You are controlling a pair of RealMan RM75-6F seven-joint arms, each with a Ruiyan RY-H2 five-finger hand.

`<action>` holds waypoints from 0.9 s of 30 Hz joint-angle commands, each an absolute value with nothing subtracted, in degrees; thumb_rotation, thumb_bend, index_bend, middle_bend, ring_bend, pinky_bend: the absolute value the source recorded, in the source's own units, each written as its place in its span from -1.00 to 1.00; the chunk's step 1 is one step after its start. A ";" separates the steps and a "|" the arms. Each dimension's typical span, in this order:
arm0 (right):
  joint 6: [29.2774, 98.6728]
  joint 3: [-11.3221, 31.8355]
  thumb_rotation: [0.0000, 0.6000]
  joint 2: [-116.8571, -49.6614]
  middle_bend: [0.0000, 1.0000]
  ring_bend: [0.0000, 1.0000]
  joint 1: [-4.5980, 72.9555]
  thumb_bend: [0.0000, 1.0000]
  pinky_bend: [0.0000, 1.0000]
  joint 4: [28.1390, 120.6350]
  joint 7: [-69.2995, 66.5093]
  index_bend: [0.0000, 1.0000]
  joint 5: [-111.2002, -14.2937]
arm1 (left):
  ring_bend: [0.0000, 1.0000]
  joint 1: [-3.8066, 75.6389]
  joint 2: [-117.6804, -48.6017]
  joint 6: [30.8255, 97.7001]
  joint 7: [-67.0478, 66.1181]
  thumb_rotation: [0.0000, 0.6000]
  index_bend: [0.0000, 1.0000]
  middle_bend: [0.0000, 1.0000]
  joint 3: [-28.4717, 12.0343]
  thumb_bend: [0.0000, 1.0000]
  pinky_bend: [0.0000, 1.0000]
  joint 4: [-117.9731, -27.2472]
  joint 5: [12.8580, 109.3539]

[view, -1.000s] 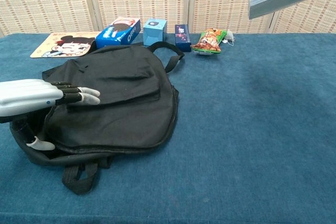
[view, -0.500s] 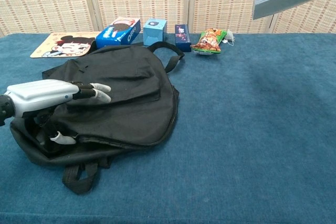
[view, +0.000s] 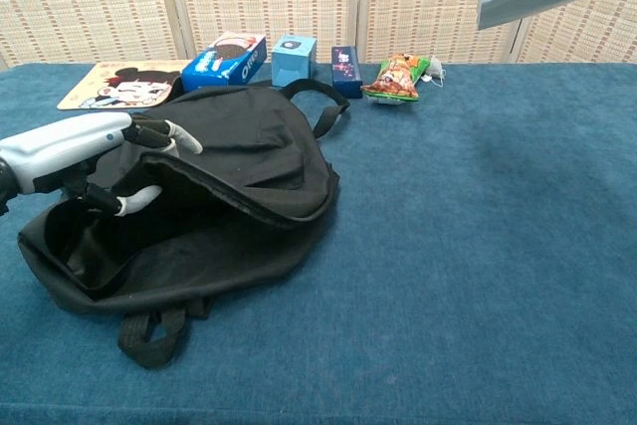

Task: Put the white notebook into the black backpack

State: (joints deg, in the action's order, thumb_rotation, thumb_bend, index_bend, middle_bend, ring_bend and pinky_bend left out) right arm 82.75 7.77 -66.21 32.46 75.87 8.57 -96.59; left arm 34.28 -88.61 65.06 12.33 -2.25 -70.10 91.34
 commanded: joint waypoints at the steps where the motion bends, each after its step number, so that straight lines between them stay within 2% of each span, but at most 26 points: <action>1: 83.20 7.95 1.00 -66.09 -0.15 -0.63 32.45 -0.04 -0.84 76.25 8.52 0.35 -96.98 | -0.40 33.89 -89.37 65.76 13.14 1.00 0.36 -0.45 -2.49 0.05 -0.78 -69.21 90.83; 8: 86.05 7.64 1.00 -65.07 -0.14 -0.61 32.38 -0.04 -0.84 79.48 7.54 0.35 -100.82 | -0.39 33.93 -89.93 66.37 13.38 1.00 0.38 -0.44 -5.73 0.06 -0.78 -69.78 87.02; 14: 89.02 6.51 1.00 -64.85 -0.13 -0.60 32.68 -0.04 -0.84 84.33 6.87 0.35 -106.87 | -0.39 35.20 -88.86 65.33 11.95 1.00 0.39 -0.43 -10.90 0.06 -0.78 -72.72 81.48; 18: 90.21 5.61 1.00 -65.51 -0.12 -0.59 33.22 -0.04 -0.84 87.42 6.64 0.35 -111.20 | -0.39 36.40 -87.62 62.93 10.28 1.00 0.39 -0.43 -14.26 0.06 -0.78 -74.82 76.58; 27: 90.70 4.87 1.00 -68.03 -0.11 -0.56 34.93 -0.04 -0.84 92.49 5.62 0.35 -117.56 | -0.39 39.63 -86.54 56.20 4.70 1.00 0.38 -0.43 -18.54 0.06 -0.78 -74.34 66.22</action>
State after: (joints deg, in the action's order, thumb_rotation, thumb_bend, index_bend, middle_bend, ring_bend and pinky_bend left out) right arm 90.87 5.05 -67.51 34.54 91.90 5.78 -116.96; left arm 38.67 -86.71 57.55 6.14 -17.37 -74.71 68.16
